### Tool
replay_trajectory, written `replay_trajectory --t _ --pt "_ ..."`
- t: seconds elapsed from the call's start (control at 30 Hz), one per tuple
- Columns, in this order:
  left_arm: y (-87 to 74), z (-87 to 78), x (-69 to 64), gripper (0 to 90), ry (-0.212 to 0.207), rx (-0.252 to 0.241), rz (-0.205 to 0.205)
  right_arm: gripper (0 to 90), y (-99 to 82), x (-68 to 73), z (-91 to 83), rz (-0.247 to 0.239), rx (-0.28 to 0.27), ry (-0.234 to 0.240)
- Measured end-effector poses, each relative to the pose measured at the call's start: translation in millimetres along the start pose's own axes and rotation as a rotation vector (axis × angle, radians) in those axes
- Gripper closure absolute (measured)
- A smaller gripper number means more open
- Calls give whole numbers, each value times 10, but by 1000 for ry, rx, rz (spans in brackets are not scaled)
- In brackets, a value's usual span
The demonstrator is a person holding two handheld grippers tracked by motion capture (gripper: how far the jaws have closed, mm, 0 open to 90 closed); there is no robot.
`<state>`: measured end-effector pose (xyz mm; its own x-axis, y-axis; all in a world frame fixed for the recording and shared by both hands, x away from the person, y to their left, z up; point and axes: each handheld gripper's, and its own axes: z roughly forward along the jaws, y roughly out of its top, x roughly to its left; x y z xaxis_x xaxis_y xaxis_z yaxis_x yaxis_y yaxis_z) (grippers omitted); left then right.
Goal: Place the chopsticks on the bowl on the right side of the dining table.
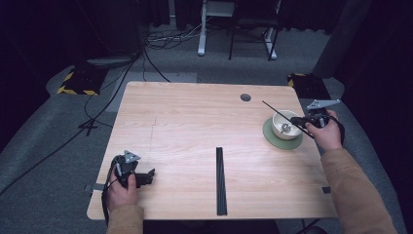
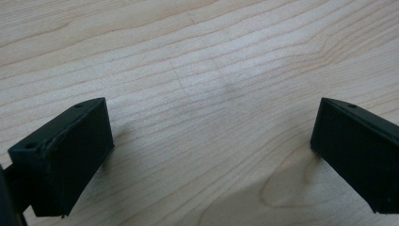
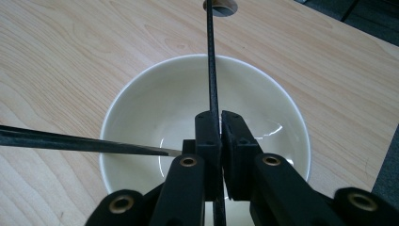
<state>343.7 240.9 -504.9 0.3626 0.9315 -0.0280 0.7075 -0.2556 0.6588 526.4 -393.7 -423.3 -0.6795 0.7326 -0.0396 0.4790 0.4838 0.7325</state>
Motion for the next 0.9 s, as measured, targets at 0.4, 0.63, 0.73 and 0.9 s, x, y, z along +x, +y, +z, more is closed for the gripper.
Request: replay_trajectory --t 0.4,0.63,0.73,0.9 --pt "0 0 1 0 0 0 0 610 47 75 -162 30 -83 -30" --pt "1 0 1 0 0 0 0 587 209 321 -400 -5 -120 -14" --pt "4 2 1 0 1 1 0 586 252 420 -480 -10 -131 -13" --pt "11 8 4 0 1 2 3 586 310 666 -681 -30 -164 -2"
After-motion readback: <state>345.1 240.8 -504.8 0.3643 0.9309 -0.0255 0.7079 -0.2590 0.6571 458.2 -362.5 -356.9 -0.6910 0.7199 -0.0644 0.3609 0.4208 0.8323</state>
